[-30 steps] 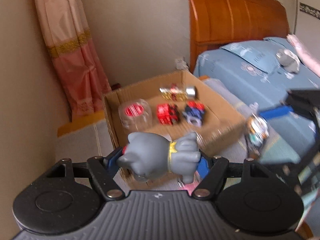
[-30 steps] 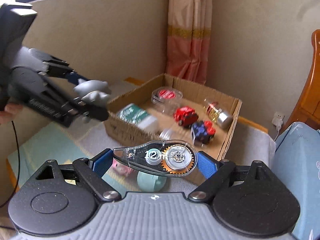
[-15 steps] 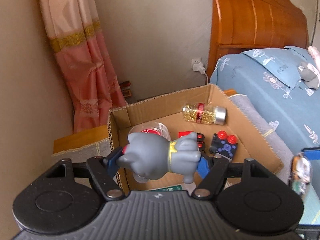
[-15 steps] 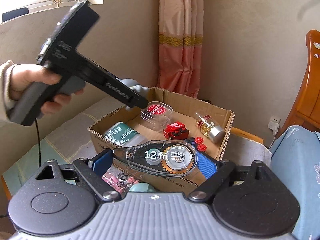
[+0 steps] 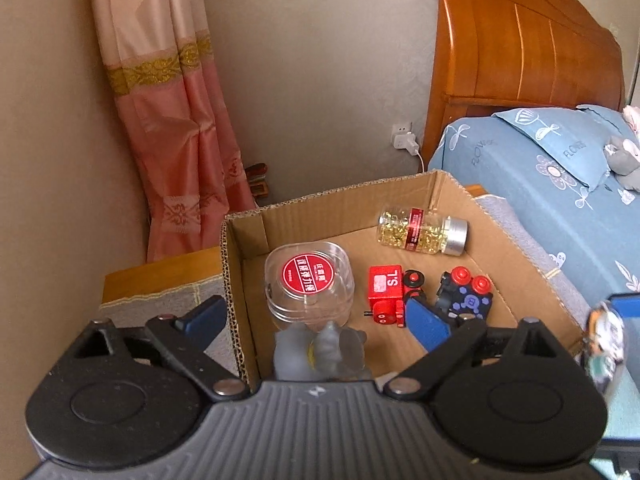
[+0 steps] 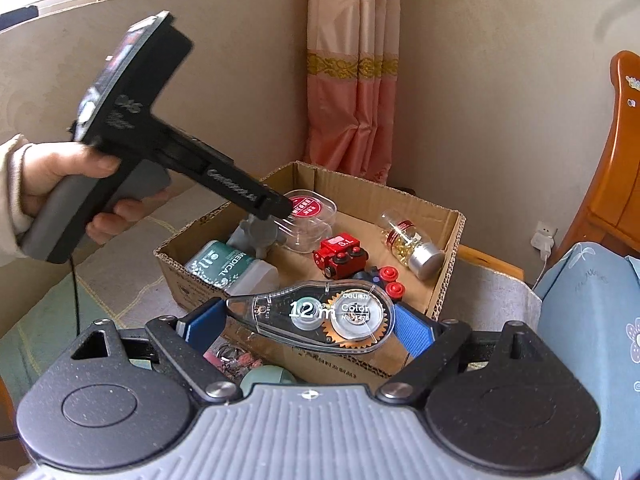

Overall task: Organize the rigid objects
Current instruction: 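Carry the cat figurine and tape roller into the box and open both grippers, then move left tool to the pink keychain charm and grasp it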

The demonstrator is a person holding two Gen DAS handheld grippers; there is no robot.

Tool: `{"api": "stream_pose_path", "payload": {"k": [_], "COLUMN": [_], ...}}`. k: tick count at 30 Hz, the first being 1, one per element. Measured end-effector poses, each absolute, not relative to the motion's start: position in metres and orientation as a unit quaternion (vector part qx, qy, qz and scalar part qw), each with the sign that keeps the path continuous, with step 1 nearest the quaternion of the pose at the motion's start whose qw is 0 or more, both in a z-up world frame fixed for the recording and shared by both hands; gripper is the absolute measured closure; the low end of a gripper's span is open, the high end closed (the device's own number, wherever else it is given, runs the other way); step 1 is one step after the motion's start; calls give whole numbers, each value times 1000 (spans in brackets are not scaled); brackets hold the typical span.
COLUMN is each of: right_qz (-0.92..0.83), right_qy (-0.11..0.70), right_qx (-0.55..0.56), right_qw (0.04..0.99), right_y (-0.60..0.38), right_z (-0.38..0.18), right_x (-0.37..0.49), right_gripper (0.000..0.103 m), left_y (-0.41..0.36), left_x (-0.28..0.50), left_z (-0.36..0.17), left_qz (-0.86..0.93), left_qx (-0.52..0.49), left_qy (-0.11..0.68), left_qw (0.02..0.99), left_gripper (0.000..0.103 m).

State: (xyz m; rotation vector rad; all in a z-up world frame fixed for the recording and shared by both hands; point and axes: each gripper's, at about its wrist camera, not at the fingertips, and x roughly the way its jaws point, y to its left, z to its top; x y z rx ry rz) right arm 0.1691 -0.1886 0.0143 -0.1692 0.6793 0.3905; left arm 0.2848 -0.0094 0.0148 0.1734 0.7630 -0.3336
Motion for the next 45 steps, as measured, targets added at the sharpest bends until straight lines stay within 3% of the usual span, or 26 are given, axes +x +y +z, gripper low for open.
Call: {"api": "stream_pose_path", "payload": {"k": [24, 26, 28, 45], "right_qz": [127, 132, 131, 120], "right_qy": [379, 384, 383, 364], "right_qx": [-33, -24, -22, -41], "right_qw": [916, 914, 914, 923], "right_y": [-160, -160, -160, -167], "right_z": [-8, -11, -13, 3], "right_x": [253, 255, 253, 198], "right_gripper": [10, 4, 0, 0], "left_y": [32, 35, 37, 33], "left_x": [236, 235, 234, 201], "left_z": [44, 42, 41, 43], "left_qz": [-148, -146, -144, -143], "left_qx": [98, 96, 95, 91], "left_qy": [340, 342, 344, 362], "left_qw": [924, 923, 923, 917], "left_gripper": [4, 4, 4, 4]}}
